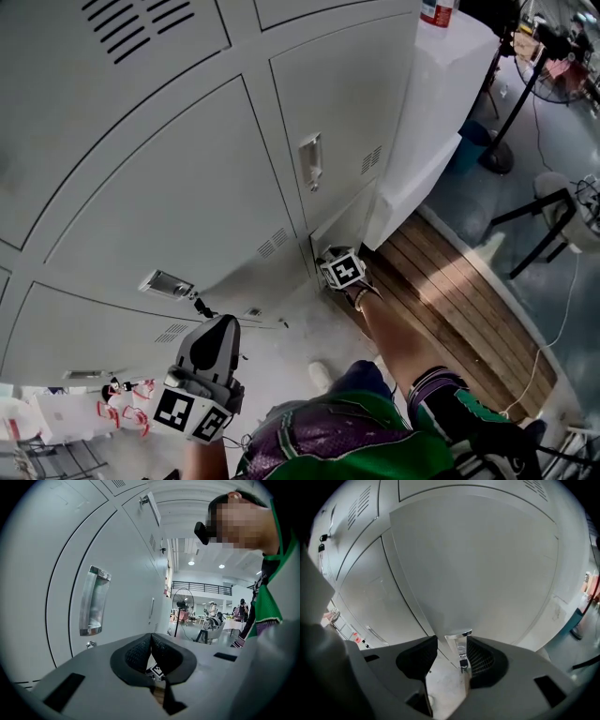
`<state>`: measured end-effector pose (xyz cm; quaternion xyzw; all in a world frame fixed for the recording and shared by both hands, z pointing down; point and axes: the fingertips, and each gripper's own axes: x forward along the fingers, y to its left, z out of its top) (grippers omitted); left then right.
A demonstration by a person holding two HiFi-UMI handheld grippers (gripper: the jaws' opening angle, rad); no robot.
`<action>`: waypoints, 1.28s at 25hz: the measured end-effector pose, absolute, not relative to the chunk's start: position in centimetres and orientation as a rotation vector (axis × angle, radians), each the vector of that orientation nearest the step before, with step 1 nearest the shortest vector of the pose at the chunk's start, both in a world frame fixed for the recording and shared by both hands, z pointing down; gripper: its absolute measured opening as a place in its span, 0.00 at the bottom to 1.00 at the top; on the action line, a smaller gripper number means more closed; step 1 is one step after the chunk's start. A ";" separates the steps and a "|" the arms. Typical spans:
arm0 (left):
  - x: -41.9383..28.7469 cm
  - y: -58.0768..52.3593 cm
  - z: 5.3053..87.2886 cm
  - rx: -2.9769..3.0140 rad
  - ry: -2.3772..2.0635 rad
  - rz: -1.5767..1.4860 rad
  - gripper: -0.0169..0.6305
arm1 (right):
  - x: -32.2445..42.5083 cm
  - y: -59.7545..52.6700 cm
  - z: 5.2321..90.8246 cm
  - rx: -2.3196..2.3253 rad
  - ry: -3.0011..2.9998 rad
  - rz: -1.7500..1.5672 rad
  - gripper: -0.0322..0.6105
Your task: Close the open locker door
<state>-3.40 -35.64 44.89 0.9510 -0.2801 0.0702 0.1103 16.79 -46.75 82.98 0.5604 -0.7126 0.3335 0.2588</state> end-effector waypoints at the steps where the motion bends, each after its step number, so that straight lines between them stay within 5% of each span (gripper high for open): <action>1: -3.4 -35.6 45.0 2.793 -0.821 0.208 0.06 | 16.6 -46.6 82.8 1.505 -1.905 0.893 0.37; 32: -7.0 -33.4 43.9 2.742 -0.885 0.027 0.06 | 15.6 -47.8 70.7 1.616 -2.084 0.435 0.18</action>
